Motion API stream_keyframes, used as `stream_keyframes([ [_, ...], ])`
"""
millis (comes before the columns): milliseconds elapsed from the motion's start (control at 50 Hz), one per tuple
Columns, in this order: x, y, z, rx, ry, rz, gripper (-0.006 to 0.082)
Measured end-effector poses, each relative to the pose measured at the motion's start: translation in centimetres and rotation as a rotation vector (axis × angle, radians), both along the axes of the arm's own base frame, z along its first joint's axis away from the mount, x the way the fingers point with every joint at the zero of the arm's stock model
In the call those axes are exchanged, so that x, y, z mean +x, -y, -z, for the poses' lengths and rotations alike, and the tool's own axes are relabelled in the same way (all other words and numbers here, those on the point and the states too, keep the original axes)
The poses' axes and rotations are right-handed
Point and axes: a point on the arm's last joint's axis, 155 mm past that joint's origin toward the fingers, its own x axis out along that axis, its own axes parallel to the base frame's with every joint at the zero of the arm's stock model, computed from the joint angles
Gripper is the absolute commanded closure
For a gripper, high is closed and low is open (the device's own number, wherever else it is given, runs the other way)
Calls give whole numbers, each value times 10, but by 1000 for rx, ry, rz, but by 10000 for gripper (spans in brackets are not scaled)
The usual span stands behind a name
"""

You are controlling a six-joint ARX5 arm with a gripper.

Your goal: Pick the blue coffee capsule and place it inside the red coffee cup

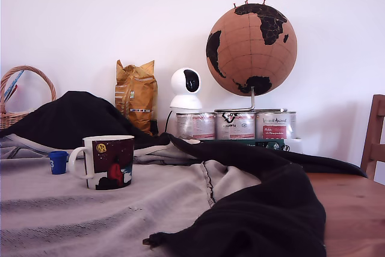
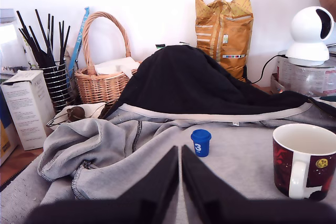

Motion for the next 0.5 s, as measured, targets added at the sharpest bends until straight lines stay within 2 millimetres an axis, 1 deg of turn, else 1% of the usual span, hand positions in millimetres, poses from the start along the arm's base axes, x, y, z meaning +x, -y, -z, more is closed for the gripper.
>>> stream_keyframes([
  [40, 0, 2, 2, -13, -8, 10, 786],
  [80, -1, 2, 8, -23, -38, 14, 786],
  [140, -3, 1, 24, -25, -112, 10, 786],
  [220, -7, 0, 52, -28, -224, 6, 786],
  [400, -7, 2, 50, -31, -217, 17, 786],
  [500, -5, 12, 37, -58, -167, 66, 786],
])
